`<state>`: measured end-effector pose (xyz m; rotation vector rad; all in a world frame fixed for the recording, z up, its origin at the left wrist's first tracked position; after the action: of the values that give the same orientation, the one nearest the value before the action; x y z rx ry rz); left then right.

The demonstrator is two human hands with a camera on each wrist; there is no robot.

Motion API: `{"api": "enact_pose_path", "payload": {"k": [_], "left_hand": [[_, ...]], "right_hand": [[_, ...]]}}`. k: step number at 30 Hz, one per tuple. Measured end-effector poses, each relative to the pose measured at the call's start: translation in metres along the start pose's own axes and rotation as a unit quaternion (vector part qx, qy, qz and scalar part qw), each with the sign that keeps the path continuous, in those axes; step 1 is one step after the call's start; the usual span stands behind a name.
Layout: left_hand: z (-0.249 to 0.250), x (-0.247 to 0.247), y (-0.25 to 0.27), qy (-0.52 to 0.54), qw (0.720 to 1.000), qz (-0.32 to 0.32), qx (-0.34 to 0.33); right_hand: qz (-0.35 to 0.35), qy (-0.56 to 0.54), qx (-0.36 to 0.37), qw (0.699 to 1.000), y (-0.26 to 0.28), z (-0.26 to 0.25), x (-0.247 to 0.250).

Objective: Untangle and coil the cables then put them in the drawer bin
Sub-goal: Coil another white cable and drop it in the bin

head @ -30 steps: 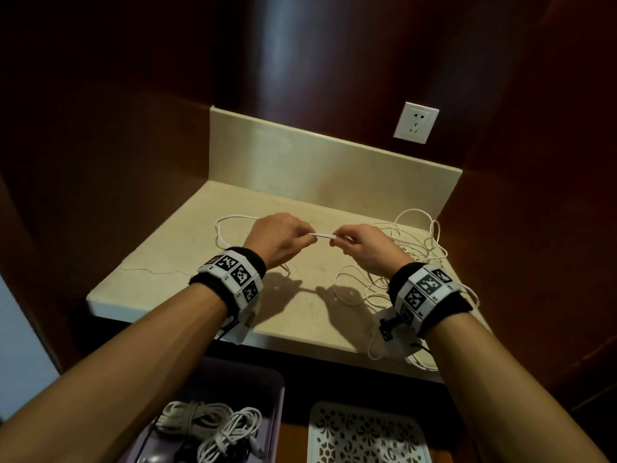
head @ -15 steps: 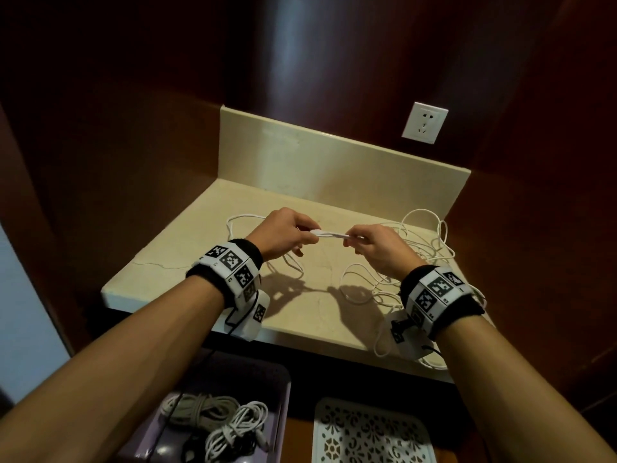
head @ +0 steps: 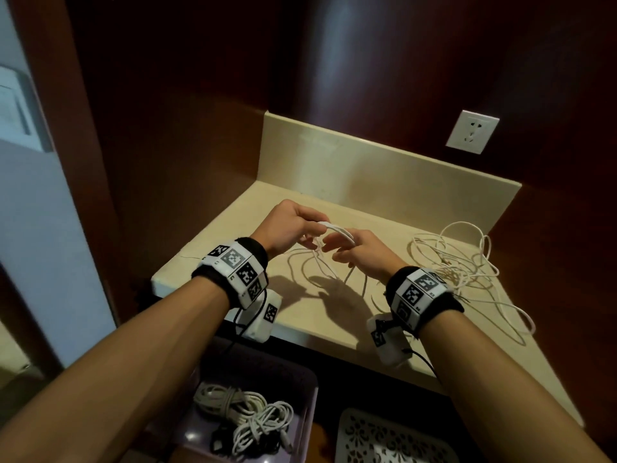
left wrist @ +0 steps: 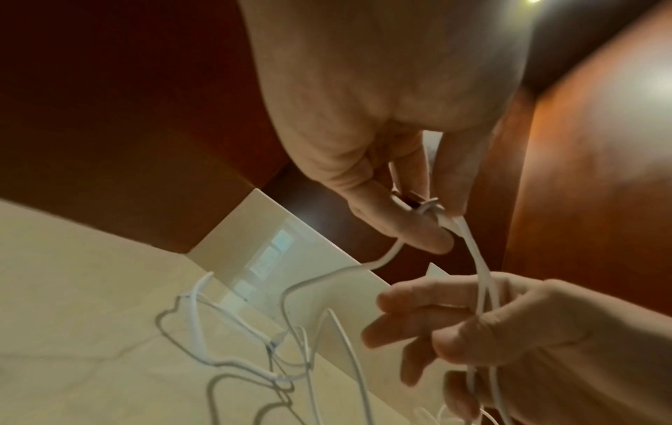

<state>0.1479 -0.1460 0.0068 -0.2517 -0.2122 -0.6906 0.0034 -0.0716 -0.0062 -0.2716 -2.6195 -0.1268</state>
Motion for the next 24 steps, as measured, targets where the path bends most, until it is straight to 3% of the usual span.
{"api": "enact_pose_path", "payload": {"k": [4,12,16,24], "left_hand": [[-0.001,0.010,0.005,0.003,1.000,0.013,-0.001],[-0.002,0.021,0.005,0.047,0.999,0.011,-0.006],[-0.002,0.024,0.005,0.050,0.999,0.000,-0.009],[0.000,0.029,0.000,0.056,0.998,0.012,-0.008]], "right_hand": [[-0.034,0.001,-0.020,0.999,-0.010,-0.003,-0.014],[-0.018,-0.041,0.006,0.999,-0.024,-0.010,-0.025],[0.003,0.087,0.025,0.996,-0.031,-0.015,-0.023],[-0.046,0.023,0.068,0.996,-0.034,-0.022,-0.025]]}}
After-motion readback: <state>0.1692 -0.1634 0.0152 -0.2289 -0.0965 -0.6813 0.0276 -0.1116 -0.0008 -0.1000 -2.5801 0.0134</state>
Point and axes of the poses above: each hand's wrist, its own y-axis away from the middle knuckle, its own x-axis out of the back of the hand, z = x × y, the point moved 3 cm from there along -y, towards the middle knuckle, and after that the axes turned 8 degrees about -y, right-handed, at the moved point
